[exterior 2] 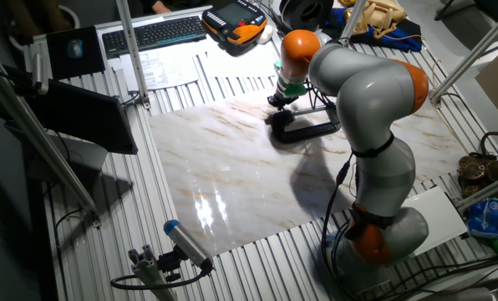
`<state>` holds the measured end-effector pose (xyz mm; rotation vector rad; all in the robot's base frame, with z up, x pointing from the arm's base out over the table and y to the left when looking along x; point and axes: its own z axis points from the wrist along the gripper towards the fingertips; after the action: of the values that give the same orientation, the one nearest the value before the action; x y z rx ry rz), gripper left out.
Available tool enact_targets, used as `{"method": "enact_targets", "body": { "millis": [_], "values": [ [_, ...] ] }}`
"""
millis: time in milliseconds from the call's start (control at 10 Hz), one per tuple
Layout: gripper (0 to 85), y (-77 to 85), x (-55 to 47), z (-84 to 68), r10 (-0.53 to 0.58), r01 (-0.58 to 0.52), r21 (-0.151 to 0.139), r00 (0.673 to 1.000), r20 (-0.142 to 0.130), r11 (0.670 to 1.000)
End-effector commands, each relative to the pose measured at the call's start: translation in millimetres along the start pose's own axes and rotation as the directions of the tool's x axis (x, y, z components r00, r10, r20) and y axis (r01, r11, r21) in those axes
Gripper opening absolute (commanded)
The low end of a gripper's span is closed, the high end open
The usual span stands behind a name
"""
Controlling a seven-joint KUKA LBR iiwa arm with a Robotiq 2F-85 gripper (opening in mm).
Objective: Turn the hands of a clock
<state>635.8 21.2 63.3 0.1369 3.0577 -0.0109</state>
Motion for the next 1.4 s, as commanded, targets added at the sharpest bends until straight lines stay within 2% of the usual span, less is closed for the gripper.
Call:
{"method": "enact_targets", "body": {
  "millis": [0,200,700,1300],
  "values": [
    [0.0,-0.4,-0.8,0.0,0.0,0.0,0.002,1.0,-0.003,1.0],
    [0.0,-0.8,-1.8,0.9,-0.004,0.004,-0.011,1.0,-0.014,1.0],
    [0.0,-0.8,-1.8,0.9,-0.005,0.005,0.01,1.0,-0.026,1.0],
    [0.0,-0.8,-1.8,0.9,0.01,-0.01,-0.002,0.999,-0.047,1.0]
  ]
}}
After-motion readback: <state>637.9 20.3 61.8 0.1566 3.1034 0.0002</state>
